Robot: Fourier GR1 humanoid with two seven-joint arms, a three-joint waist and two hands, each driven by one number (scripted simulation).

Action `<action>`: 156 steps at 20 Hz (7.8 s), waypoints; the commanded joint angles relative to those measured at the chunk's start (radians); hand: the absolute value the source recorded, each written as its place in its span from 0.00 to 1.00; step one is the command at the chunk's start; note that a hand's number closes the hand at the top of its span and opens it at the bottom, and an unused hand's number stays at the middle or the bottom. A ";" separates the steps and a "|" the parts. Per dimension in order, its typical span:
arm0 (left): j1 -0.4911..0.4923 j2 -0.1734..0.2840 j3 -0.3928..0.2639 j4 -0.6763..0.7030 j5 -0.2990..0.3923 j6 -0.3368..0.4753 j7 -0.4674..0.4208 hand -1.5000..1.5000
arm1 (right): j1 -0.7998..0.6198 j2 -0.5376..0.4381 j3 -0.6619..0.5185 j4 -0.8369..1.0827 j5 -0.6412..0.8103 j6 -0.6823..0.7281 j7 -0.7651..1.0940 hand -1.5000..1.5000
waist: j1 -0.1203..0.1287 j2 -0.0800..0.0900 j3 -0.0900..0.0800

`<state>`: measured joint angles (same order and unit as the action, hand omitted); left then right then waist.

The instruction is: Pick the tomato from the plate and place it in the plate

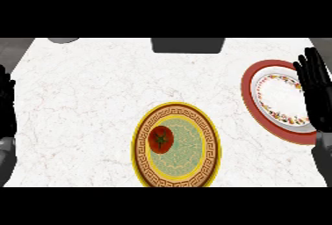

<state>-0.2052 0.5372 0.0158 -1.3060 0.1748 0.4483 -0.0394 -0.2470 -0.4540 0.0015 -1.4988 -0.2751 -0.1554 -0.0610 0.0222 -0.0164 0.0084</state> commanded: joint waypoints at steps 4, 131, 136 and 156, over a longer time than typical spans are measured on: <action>-0.109 -0.031 -0.166 -0.121 -0.007 -0.192 -0.064 0.50 | -0.073 0.124 0.258 0.175 -0.100 0.225 0.284 0.00 | 0.069 0.060 -0.008; 0.059 -0.162 -0.073 -0.390 -0.092 -0.557 0.052 0.50 | -0.335 0.106 0.757 -0.362 1.367 0.259 1.454 1.00 | -0.051 0.008 -0.008; 0.033 -0.185 -0.085 -0.362 -0.099 -0.573 0.042 0.50 | -0.265 0.057 0.583 -0.378 1.345 0.221 1.291 1.00 | -0.037 0.015 -0.008; 0.072 -0.245 -0.090 -0.363 -0.171 -0.587 -0.007 0.50 | -0.194 0.000 0.082 0.275 1.161 -0.071 0.756 1.00 | -0.006 0.022 -0.008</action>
<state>-0.1593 0.3132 -0.0542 -1.6563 0.0321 -0.1528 -0.0276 -0.4197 -0.4622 0.1629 -1.3702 0.9529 -0.2294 0.7210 0.0080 0.0039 0.0007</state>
